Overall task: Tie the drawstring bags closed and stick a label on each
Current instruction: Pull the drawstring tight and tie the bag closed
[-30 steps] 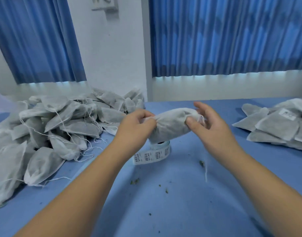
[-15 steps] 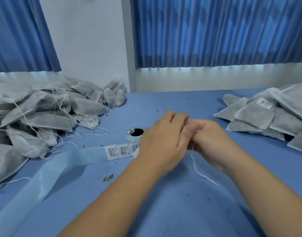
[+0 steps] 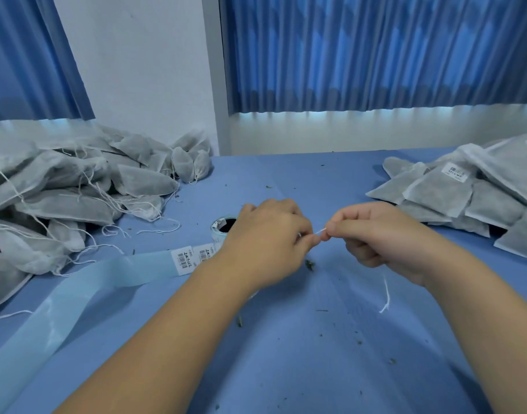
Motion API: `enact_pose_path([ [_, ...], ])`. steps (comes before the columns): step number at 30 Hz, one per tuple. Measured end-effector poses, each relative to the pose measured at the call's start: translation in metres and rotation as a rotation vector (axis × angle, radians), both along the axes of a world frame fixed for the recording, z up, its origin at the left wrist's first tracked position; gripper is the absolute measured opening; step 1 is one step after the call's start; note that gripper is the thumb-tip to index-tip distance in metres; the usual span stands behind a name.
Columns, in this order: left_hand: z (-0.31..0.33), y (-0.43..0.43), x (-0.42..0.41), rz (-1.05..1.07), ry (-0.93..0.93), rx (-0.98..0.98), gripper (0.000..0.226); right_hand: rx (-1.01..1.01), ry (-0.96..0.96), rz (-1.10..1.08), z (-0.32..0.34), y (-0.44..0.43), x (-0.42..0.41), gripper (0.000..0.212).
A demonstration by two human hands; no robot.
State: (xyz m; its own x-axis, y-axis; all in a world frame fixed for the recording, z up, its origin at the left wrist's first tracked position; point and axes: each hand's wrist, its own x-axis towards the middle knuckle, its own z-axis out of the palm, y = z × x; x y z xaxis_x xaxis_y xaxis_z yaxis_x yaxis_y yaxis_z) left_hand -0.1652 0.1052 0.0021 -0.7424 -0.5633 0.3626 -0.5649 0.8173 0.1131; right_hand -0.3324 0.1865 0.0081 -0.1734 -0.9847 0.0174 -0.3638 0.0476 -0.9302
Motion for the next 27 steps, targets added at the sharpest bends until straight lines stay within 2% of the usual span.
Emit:
enact_pose_path([
  [3, -0.003, 0.008, -0.004, -0.035, 0.2, 0.238, 0.018, -0.079, -0.046, -0.026, 0.0, -0.001, 0.001, 0.018],
  [5, -0.004, 0.016, -0.005, -0.042, 0.383, 0.516, 0.017, -0.154, -0.078, -0.054, 0.0, -0.002, -0.002, 0.024],
  [8, -0.005, 0.022, -0.004, -0.094, 0.613, 0.928, 0.014, -0.234, -0.081, -0.097, -0.002, -0.003, -0.001, 0.02],
  [11, -0.003, 0.022, 0.003, -0.147, 0.684, 1.107, 0.013, -0.256, -0.03, -0.164, -0.005, -0.005, 0.008, 0.012],
  [16, -0.001, 0.018, 0.014, -0.117, 0.863, 1.153, 0.015, -0.268, 0.11, -0.158, -0.012, -0.008, 0.027, 0.019],
  [21, 0.005, 0.023, 0.01, -0.027, 1.034, 0.979, 0.023, -0.281, 0.343, -0.035, -0.014, -0.003, 0.04, 0.02],
  [23, 0.001, 0.02, 0.01, 0.024, 0.963, 0.8, 0.021, -0.273, 0.432, 0.011, -0.012, 0.002, 0.041, 0.022],
  [25, -0.002, 0.017, 0.013, 0.057, 0.771, 0.634, 0.019, -0.306, 0.42, 0.015, -0.007, 0.007, 0.038, 0.021],
  [27, -0.003, 0.015, 0.017, 0.037, 0.616, 0.626, 0.021, -0.345, 0.375, -0.019, -0.001, 0.011, 0.033, 0.02],
])
